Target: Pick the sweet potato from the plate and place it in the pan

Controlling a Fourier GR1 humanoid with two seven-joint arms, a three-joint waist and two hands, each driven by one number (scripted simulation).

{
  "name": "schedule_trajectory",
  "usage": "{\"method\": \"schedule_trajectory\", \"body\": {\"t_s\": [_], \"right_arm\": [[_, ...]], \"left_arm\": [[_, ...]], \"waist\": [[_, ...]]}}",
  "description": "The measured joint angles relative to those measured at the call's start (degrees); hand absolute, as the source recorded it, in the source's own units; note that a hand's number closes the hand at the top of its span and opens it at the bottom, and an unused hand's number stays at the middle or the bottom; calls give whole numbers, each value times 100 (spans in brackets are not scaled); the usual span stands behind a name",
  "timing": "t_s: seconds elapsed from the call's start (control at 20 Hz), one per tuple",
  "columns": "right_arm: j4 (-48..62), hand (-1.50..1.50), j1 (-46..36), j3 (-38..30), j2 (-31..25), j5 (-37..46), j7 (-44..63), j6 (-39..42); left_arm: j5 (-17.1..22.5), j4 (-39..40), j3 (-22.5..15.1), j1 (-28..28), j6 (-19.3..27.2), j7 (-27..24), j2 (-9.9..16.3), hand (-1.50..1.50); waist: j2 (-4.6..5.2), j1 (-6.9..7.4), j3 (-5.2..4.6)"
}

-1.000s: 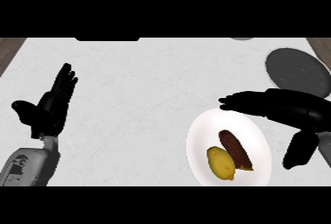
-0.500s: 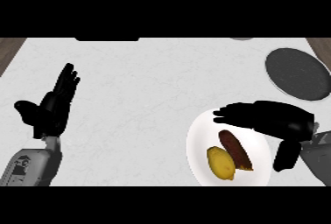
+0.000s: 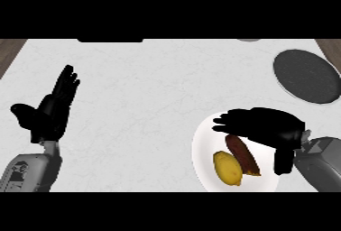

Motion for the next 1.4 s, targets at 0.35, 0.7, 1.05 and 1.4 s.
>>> {"method": "schedule_trajectory", "body": {"t_s": [0.35,0.7,1.05,1.4], "right_arm": [[103,-150,151,209,331,747,-11,-54],[463,-150,59,318,753,1290,-29,-55],[1017,-150,80,376,820,1843,-362,-372],[1277,150,111,503,882,2128,-710,-545]], "left_arm": [[-79,-62,132,4,-103,92,-54,0],[-196,-115,190,49,-167,81,-172,0],[-305,67,277,-52,-217,5,-271,0],[-319,130,429,-200,-324,78,-212,0]], "waist": [[-2,-4,0],[-1,5,-1],[1,-2,-1],[-13,-6,-13]]}}
